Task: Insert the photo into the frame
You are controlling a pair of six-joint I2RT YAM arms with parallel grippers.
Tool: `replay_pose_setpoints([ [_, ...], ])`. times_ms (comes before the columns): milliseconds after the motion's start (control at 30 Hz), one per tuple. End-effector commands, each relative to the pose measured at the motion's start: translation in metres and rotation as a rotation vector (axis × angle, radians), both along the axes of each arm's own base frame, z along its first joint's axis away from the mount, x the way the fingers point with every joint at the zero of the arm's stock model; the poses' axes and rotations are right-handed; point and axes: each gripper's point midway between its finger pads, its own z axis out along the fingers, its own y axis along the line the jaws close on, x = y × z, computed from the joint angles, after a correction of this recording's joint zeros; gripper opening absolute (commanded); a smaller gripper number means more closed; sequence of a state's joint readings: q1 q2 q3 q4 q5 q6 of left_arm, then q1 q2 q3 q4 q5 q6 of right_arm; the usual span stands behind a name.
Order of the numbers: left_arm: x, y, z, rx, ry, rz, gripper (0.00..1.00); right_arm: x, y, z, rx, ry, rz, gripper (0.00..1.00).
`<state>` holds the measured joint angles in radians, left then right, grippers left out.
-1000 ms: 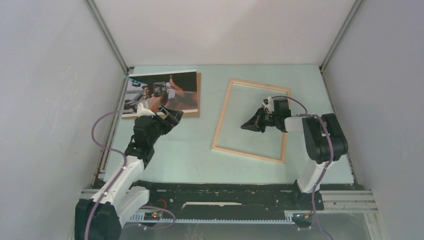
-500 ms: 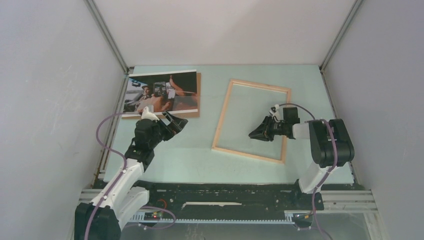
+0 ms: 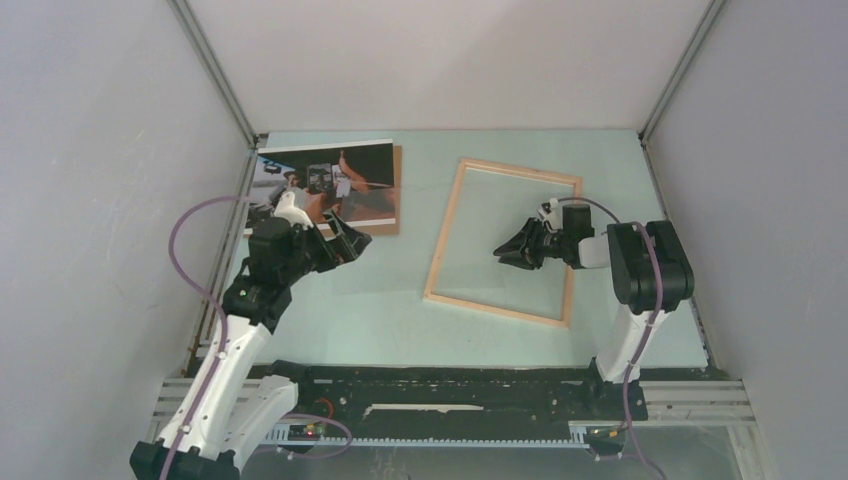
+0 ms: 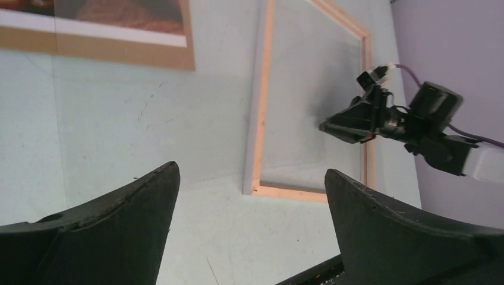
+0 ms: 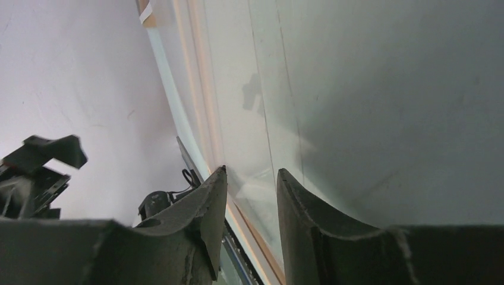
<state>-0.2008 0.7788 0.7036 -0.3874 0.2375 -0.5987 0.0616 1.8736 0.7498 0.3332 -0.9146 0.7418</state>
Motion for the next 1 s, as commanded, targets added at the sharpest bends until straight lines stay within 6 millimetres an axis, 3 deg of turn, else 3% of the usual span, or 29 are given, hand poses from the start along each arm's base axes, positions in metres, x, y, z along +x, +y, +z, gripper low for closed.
replay_pose_setpoints([
  [0,-0.011,0.000,0.020,0.026,-0.009,-0.035,1.00,0.017,0.003,-0.004,-0.038,-0.038,0.018,0.43],
  [167,-0.026,-0.009,0.028,-0.031,0.007,-0.077,1.00,0.020,0.009,-0.006,-0.035,-0.029,0.050,0.24],
  [467,-0.042,-0.003,0.025,0.052,0.049,-0.124,1.00,0.010,0.019,0.011,-0.020,-0.065,0.116,0.08],
  [633,-0.034,0.001,0.021,0.066,0.045,-0.092,1.00,0.011,0.001,0.013,-0.118,-0.016,0.141,0.00],
  [833,-0.027,-0.001,0.008,0.059,0.042,-0.087,1.00,0.033,-0.004,0.020,-0.278,0.011,0.324,0.00],
  [967,-0.022,0.008,0.001,0.099,0.042,-0.044,1.00,0.063,-0.005,0.027,-0.319,-0.079,0.421,0.00],
])
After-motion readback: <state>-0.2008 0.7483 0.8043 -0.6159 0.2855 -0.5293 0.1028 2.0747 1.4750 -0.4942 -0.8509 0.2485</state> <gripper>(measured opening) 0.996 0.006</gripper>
